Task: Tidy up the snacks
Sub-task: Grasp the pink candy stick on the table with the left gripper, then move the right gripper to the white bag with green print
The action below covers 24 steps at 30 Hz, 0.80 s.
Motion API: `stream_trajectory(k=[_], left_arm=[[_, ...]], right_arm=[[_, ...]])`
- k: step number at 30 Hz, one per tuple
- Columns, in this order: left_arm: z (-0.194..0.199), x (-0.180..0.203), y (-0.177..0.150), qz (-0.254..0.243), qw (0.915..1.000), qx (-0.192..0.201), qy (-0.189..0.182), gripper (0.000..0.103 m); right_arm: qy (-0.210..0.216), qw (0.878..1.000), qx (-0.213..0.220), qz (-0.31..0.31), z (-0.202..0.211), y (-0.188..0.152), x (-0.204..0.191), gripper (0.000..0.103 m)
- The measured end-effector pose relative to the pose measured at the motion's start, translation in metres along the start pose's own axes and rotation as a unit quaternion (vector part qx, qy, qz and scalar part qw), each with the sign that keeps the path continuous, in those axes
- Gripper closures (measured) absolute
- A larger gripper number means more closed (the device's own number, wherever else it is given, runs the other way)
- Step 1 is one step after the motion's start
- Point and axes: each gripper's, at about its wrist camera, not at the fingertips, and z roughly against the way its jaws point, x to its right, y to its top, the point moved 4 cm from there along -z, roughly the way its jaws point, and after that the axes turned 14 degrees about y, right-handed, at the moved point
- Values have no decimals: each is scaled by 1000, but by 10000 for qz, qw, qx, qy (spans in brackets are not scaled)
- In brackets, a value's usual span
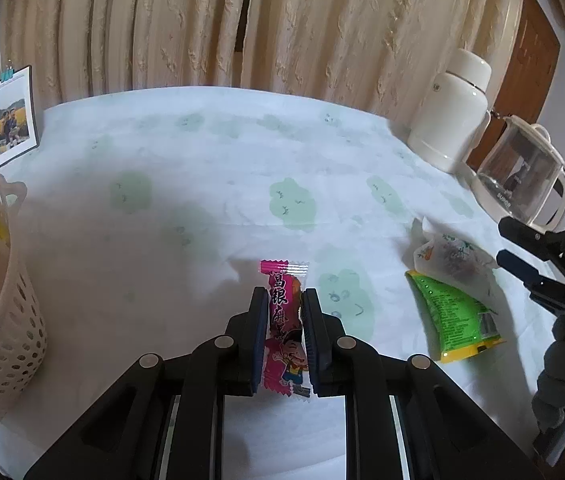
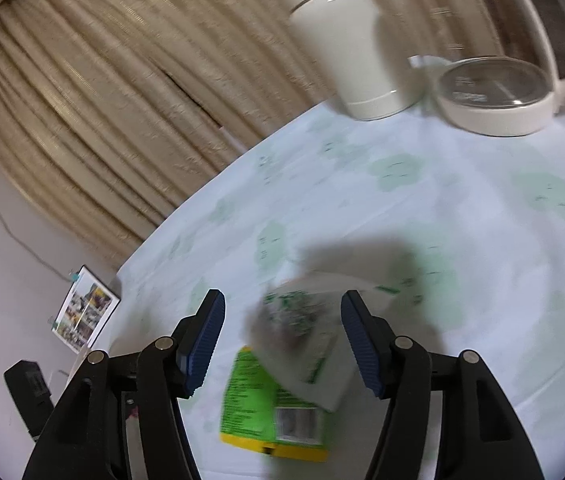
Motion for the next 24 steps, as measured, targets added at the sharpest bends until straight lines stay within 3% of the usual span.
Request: stream_trajectory(k=[7,15,24], left_arm=[[4,-6,2,168,9999,-2,-23,85],[9,-7,3,225,9997,27,-94,85],[12,-13,5,368,9993,66,-87,85]], right_arm=[[-562,9978,-126,-342,-2,-4,24,43],[-444,9983,-336,-158,-18,-6,11,41],[225,9944,-898,515,-56,-22,-40,41]])
